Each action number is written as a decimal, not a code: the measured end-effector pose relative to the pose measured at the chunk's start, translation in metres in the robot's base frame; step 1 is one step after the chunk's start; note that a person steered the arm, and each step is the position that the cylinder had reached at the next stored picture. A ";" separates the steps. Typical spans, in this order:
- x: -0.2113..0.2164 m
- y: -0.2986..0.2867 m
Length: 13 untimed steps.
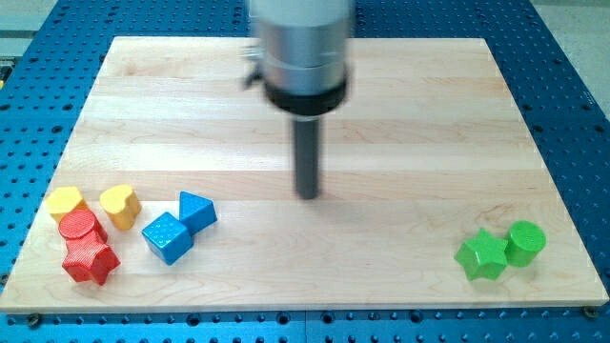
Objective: Push the green star into the blue cube
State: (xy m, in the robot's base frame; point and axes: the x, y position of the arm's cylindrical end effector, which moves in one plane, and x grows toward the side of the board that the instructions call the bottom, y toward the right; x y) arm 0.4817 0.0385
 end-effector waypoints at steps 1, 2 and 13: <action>-0.008 0.116; -0.006 0.241; 0.102 -0.056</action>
State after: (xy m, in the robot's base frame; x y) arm 0.5833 -0.0177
